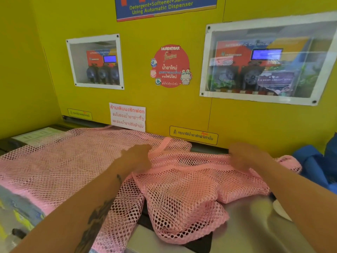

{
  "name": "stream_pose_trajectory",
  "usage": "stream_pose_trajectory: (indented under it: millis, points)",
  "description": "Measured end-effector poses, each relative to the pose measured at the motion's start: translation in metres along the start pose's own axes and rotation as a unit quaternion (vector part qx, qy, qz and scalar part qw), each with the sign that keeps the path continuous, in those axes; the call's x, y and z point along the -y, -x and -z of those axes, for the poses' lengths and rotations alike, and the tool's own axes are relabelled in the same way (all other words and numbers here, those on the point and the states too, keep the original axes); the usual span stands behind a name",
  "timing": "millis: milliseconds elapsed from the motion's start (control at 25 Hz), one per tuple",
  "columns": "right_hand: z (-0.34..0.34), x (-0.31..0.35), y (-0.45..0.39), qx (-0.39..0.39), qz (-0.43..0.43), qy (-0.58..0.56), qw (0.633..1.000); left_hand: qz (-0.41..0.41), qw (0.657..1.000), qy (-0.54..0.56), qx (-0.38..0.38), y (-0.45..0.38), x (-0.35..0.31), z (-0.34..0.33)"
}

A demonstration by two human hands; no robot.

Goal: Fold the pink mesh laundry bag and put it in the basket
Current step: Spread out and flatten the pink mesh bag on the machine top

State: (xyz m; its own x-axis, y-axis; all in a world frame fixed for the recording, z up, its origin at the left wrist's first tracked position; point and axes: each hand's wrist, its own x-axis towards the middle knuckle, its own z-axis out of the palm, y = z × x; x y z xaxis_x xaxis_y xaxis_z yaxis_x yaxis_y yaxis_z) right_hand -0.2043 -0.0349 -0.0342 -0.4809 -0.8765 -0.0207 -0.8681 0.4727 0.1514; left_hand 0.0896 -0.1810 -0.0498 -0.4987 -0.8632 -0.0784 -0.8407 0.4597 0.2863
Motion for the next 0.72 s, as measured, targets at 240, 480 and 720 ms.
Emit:
stream_pose_trajectory:
  millis: [240, 480, 720]
  points:
    - [0.066, -0.011, 0.01, -0.285, -0.008, 0.058, 0.957, -0.026, 0.999, 0.019, -0.022, -0.002, -0.001, 0.009]
    - [0.121, 0.001, 0.005, -0.391, 0.097, -0.26, 0.878, -0.124, 0.991, 0.059, 0.011, 0.001, -0.019, 0.016]
    - [0.12, 0.002, 0.006, -0.35, 0.077, -0.179, 0.916, -0.208, 0.961, 0.153, -0.102, 0.007, -0.03, 0.028]
